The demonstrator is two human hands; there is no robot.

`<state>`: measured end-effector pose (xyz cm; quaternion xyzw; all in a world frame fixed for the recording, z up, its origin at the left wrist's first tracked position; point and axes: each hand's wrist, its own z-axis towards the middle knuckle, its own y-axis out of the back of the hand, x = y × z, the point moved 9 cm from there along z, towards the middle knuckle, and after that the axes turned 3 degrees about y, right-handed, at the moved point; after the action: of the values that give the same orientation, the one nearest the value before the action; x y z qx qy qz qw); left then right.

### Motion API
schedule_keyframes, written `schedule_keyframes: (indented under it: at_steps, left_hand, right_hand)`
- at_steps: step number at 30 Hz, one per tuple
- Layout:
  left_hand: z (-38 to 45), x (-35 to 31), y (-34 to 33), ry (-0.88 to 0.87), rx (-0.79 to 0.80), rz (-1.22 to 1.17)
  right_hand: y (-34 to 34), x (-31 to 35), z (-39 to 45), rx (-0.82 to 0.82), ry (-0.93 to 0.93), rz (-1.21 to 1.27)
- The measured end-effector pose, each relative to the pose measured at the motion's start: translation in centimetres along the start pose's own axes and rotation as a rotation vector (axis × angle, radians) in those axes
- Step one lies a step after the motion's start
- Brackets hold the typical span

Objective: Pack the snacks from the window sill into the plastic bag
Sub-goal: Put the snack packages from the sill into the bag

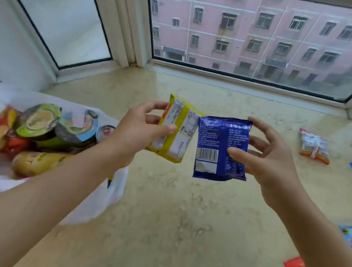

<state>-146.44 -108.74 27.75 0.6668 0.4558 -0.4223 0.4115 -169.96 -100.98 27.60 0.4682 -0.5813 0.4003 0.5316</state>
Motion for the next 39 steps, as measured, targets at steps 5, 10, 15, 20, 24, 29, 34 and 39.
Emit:
schedule_keyframes:
  at_steps: [5, 10, 15, 20, 24, 29, 34, 39]
  left_hand:
    - [-2.6, -0.5, 10.2, -0.002, -0.091, -0.010]
    - [-4.1, 0.9, 20.4, -0.006, -0.209, 0.032]
    - [-4.1, 5.0, 26.3, 0.042, -0.227, 0.049]
    - [-3.3, 9.3, 27.9, 0.077, -0.187, 0.128]
    - [-2.2, 11.1, 27.3, 0.083, -0.191, 0.177]
    - [-1.3, 12.4, 25.4, 0.122, -0.215, 0.034]
    - [-0.5, 13.1, 23.1, 0.175, -0.167, -0.001]
    - [0.2, 12.8, 21.7, 0.180, -0.154, -0.010]
  right_hand:
    - [-9.0, 3.1, -0.3, 0.097, 0.027, 0.022]
    - [-17.5, 4.5, -0.4, 0.171, 0.062, 0.045]
    - [-24.6, 3.7, -0.1, 0.212, 0.095, 0.035]
    - [-29.4, 1.0, 0.3, 0.193, 0.140, -0.047]
    - [-31.2, -0.1, 0.8, 0.157, 0.255, -0.205]
    - [-30.0, -0.7, 0.7, 0.030, 0.355, -0.492]
    - [-29.9, -3.3, 0.0, 0.151, 0.386, -0.777]
    - [-27.2, -7.1, 2.0, 0.242, 0.071, -0.988]
